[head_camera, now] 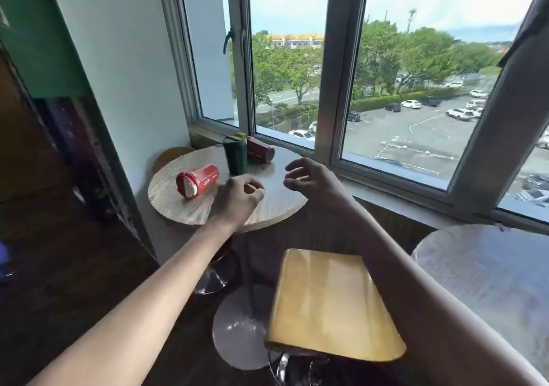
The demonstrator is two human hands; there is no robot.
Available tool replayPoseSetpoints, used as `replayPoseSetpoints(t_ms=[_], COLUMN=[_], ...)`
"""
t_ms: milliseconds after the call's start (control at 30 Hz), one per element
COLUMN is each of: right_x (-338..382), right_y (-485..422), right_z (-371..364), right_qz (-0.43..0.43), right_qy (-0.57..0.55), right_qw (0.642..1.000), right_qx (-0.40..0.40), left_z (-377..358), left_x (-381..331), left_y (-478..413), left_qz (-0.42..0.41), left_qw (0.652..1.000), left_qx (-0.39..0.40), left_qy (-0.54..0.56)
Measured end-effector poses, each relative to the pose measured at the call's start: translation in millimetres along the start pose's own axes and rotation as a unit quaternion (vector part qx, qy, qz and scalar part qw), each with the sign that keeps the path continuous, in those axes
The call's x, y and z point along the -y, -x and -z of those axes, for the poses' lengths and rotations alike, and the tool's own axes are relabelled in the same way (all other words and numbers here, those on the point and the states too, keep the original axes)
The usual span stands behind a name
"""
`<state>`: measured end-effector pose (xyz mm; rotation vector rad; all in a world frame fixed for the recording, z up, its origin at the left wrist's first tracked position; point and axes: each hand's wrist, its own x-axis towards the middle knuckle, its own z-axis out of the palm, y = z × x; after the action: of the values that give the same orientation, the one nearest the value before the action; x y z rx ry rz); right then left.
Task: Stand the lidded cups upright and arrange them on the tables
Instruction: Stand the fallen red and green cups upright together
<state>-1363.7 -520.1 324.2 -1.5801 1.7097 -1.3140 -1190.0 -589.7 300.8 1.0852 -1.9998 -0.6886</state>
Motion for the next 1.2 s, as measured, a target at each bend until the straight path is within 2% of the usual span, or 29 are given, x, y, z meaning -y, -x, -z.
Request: replayPoseSetpoints(t_ms=[300,500,633,767,900,967,1000,1100,1167,1200], right_x=[-42,-60,-66,-76,-75,-67,-64,-60,-61,-62], right_y=[-130,-198,-230,-272,-322,-343,-351,-370,-372,-372], right_z=[-110,-162,-194,-211,-214,-207,-203,-193,-194,-195], right_qz=[-0.007,-0.047,-0.078,-0.110,-0.112,-0.122,-0.135,-0.207,-0.250,-0.258], right_qy=[-0.045,-0.048,-0.030,0.003,0.083,0.122,0.131,0.123,0.087,0.064], right_qw=[0.999,0.998,0.996,0.988,0.951,0.911,0.902,0.921,0.932,0.934], right_qx=[-0.003,-0.010,-0.015,-0.105,-0.276,-0.374,-0.389,-0.306,-0.248,-0.238], left_z=[47,86,94,89,88,84,82,76,70,66], left_x=[127,193,243,296,323,324,324,325,328,331], left_y=[-110,-189,-234,-275,-322,-341,-347,-361,-364,-365], left_qz=[-0.001,0.030,0.034,-0.006,-0.105,-0.161,-0.196,-0.357,-0.465,-0.502], left_qw=[0.998,0.999,0.999,0.985,0.935,0.888,0.860,0.766,0.713,0.697], left_qx=[-0.051,-0.024,0.021,0.155,0.335,0.429,0.470,0.523,0.500,0.485], left_qy=[-0.023,-0.002,0.029,0.075,0.058,0.024,-0.003,-0.112,-0.159,-0.164])
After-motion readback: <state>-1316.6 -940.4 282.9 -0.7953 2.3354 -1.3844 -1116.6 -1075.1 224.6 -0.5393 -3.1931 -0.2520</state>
